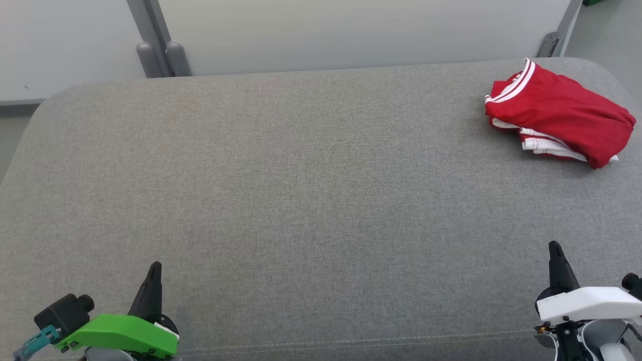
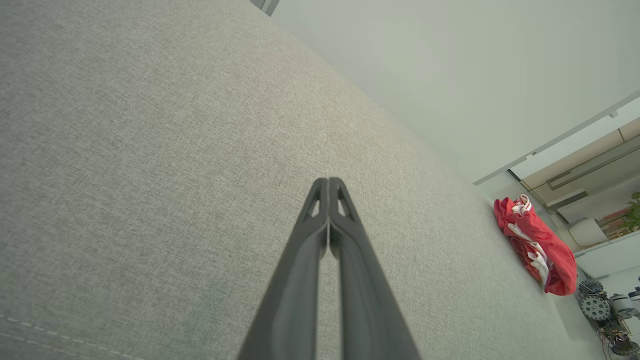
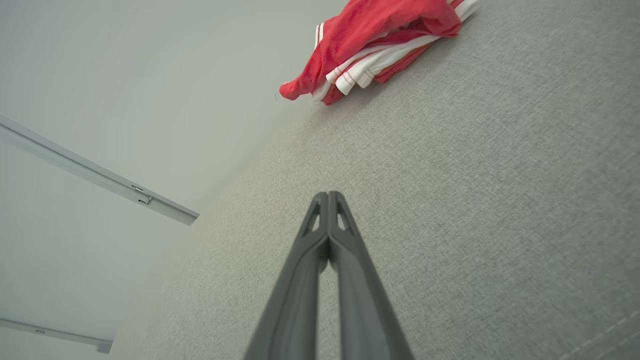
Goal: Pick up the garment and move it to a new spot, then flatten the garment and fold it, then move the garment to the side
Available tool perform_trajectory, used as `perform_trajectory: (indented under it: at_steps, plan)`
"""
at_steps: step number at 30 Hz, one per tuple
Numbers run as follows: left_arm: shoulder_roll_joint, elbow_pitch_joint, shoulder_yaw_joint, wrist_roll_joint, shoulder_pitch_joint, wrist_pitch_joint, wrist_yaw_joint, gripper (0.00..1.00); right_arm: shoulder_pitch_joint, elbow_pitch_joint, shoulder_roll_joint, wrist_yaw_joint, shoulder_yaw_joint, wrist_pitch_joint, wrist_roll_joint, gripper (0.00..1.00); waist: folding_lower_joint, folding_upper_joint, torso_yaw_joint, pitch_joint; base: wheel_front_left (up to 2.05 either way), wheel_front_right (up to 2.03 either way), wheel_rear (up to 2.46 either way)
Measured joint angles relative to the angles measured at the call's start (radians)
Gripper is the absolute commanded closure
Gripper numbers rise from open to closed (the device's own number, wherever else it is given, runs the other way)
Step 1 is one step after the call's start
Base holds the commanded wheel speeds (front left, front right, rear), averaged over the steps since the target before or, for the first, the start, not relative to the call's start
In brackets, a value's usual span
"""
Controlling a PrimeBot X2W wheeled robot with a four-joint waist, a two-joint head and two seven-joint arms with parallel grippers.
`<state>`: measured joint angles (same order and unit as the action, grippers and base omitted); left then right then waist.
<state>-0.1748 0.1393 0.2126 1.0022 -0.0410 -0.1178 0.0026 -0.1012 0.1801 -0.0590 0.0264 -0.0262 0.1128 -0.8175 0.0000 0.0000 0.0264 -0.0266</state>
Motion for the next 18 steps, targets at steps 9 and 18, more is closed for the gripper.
perform_trajectory:
  at_steps: [9,18]
  plan:
    - [0.011,0.016,-0.036,0.106,0.002,0.027,-0.013,1.0,0.021,0.016,0.0,-0.021,-0.012,-0.03,-0.122,1.0,0.0,0.0,-0.004,0.004,0.0,0.0,0.0]
    - [0.028,0.036,-0.071,0.193,0.03,0.055,-0.03,1.0,0.044,0.03,0.001,-0.044,-0.025,-0.061,-0.244,1.0,0.0,0.0,-0.008,0.007,0.0,0.0,0.0]
